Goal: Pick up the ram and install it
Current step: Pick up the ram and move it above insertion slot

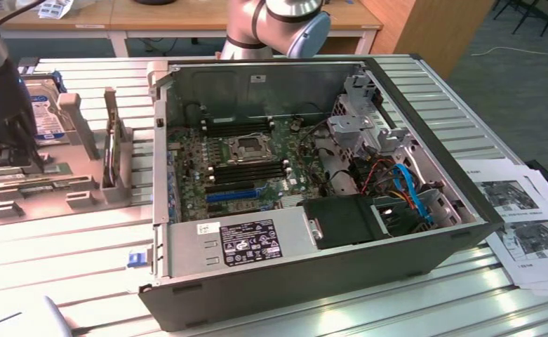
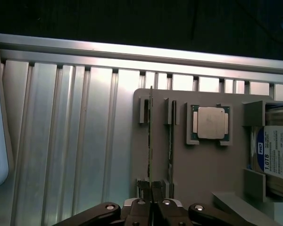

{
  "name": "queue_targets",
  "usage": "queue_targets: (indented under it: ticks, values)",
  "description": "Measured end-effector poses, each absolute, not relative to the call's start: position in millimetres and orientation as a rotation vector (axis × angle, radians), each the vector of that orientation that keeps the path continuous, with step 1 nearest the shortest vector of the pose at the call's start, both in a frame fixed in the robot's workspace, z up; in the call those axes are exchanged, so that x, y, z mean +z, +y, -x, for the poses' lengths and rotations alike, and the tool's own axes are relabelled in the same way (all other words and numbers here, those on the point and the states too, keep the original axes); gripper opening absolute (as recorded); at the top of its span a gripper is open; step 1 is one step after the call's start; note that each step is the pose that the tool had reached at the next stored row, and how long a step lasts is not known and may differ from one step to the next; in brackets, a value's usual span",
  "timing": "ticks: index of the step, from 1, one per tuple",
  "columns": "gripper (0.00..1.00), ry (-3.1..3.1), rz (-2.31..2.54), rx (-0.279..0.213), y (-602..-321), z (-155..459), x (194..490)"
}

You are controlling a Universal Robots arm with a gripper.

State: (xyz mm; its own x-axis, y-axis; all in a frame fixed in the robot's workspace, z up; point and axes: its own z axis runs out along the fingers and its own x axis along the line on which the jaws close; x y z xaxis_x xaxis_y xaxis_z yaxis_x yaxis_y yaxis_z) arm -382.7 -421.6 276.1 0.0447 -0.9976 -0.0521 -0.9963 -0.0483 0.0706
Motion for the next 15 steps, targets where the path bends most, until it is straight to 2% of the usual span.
queue_targets:
  ticks: [15]
  values:
    - [0.12,-2.153,-2.252,-0.148,-421.6,379.3,295.6]
